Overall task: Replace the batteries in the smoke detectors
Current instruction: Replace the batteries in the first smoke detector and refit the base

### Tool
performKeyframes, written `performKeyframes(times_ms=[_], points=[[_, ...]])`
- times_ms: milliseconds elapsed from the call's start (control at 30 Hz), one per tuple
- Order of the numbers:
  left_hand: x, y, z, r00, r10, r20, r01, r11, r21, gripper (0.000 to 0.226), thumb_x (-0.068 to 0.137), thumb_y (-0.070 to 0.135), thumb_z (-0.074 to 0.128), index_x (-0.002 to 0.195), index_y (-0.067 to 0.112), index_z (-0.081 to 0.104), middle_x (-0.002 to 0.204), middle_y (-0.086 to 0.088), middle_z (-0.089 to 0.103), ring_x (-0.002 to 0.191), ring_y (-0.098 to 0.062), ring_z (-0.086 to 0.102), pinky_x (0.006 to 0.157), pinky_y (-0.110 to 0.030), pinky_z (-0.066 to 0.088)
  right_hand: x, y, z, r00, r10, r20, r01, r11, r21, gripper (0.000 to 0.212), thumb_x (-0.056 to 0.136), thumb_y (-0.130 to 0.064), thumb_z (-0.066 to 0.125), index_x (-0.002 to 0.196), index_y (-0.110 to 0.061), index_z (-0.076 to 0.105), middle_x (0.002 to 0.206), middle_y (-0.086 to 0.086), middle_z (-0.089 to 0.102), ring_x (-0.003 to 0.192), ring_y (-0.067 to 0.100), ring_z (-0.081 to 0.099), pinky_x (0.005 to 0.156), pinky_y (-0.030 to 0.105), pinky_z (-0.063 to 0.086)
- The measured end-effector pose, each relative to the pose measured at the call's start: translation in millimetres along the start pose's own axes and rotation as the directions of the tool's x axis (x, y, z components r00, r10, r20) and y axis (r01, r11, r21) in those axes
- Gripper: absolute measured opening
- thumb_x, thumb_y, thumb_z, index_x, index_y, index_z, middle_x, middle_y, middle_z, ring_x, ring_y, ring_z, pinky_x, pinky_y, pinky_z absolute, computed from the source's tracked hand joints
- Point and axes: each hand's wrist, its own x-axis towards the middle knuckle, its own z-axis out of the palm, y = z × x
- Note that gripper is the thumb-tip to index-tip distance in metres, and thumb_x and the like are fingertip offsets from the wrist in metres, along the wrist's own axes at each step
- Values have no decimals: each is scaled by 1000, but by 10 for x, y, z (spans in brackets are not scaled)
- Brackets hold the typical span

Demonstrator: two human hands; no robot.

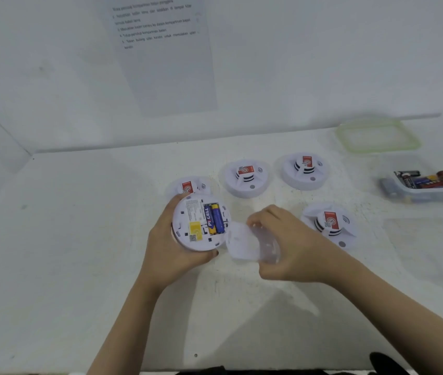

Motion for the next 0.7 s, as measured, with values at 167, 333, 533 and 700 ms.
performKeyframes(times_ms=[167, 333, 533, 700], points=[[19, -11, -34, 998, 42, -39, -42, 999, 3, 97, 48, 18, 89, 133, 21, 43, 124, 27, 55, 116, 3, 55, 88, -7, 45, -124, 87, 170, 994, 32, 101, -28, 999, -45, 52, 79, -36, 64, 127, -28, 47, 111, -14, 44, 99, 7, 47, 84, 28, 46], [-11, 47, 72, 999, 34, 3, -34, 998, -51, 95, 44, 25, 90, 123, 32, 38, 117, 30, 55, 113, -1, 58, 85, -15, 52, -69, -65, 158, 992, 116, -40, -99, 950, 296, 34, 91, -38, 53, 119, -49, 37, 126, -17, 49, 108, -1, 54, 92, 25, 46], [23, 123, 234, 995, 63, 83, -60, 998, -30, 95, 45, 32, 89, 120, 50, 33, 122, 19, 52, 114, -11, 59, 85, -29, 56, 59, -221, 47, 984, 100, -146, -31, 911, 411, 34, 97, -18, 47, 119, -43, 40, 117, 1, 63, 94, 6, 65, 66, 14, 50], [55, 226, 330, 987, 104, 125, -106, 994, 8, 97, 47, 27, 92, 118, 53, 30, 122, 21, 52, 112, -7, 59, 83, -19, 53, -11, -214, -1, 968, 109, -227, -10, 918, 395, 25, 95, -11, 49, 116, -24, 47, 100, 0, 67, 81, 8, 67, 64, 25, 57]])
